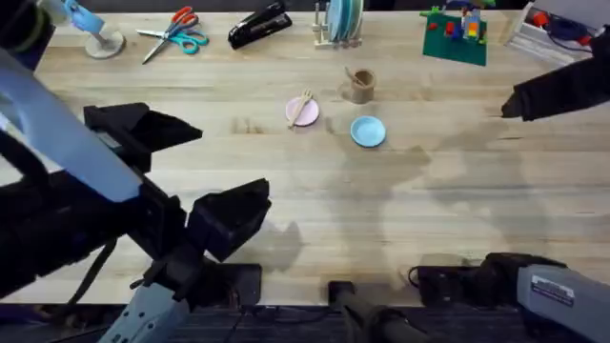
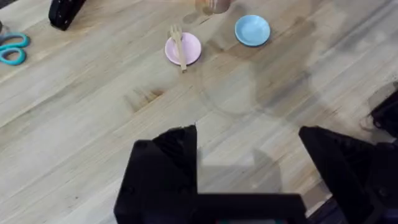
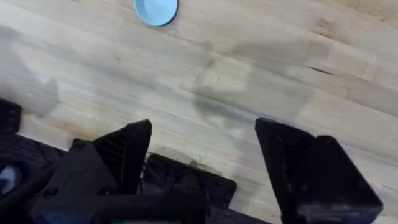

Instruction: Pick up a utensil and set it on the pink plate, then put the other utensil in the container.

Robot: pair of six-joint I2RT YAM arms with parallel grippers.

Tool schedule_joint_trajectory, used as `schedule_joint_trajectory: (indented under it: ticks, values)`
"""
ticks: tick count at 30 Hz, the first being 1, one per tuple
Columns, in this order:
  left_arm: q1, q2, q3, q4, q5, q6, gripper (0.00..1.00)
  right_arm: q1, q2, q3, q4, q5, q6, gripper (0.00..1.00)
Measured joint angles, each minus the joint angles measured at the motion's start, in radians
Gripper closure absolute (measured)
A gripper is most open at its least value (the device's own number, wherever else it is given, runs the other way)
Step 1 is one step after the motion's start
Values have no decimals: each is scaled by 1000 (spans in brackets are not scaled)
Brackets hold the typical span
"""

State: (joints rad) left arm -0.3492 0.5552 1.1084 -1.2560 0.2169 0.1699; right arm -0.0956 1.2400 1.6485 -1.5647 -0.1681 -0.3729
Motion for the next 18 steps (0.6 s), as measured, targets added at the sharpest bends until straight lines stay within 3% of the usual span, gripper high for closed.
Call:
schedule_joint_trajectory:
  ticks: [18]
  values:
    - [0,0,0,0,0,0,6,0,0,0,0,0,15,8]
